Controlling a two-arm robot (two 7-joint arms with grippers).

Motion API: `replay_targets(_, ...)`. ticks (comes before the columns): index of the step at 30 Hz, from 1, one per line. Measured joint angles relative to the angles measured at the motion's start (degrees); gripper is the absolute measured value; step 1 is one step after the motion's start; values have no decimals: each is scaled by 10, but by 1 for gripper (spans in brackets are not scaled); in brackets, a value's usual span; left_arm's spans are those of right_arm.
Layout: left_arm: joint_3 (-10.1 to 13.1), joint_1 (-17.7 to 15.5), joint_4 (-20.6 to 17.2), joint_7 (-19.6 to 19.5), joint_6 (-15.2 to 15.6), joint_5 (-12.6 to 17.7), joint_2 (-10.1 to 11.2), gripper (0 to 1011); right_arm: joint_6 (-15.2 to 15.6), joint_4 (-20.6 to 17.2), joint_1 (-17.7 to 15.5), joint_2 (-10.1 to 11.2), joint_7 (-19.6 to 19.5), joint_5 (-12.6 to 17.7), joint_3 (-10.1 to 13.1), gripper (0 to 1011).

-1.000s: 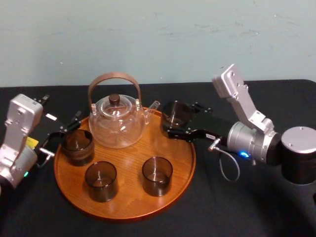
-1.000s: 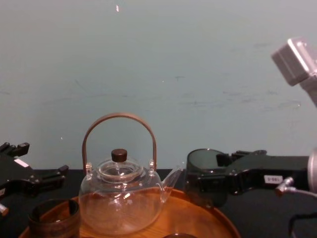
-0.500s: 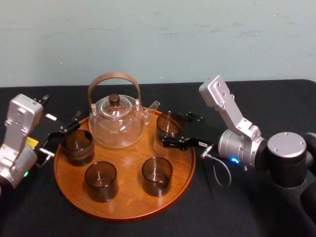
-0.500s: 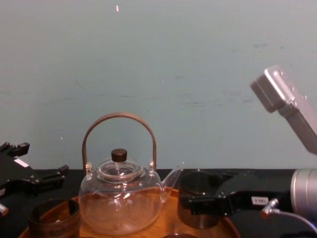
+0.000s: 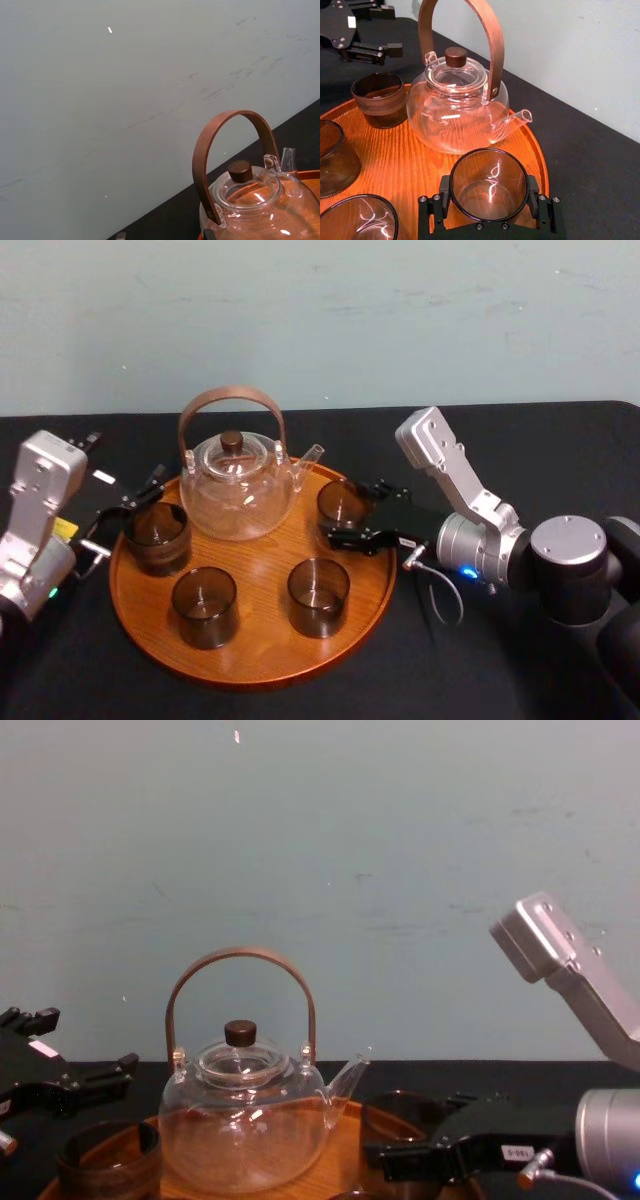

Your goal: Pick up the glass from the table and place it on the tray.

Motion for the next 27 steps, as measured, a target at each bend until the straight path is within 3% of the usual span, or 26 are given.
replay_targets(27, 0, 0, 0, 0, 0, 0, 0, 1001, 4, 7, -1, -3, 0, -9, 0, 903)
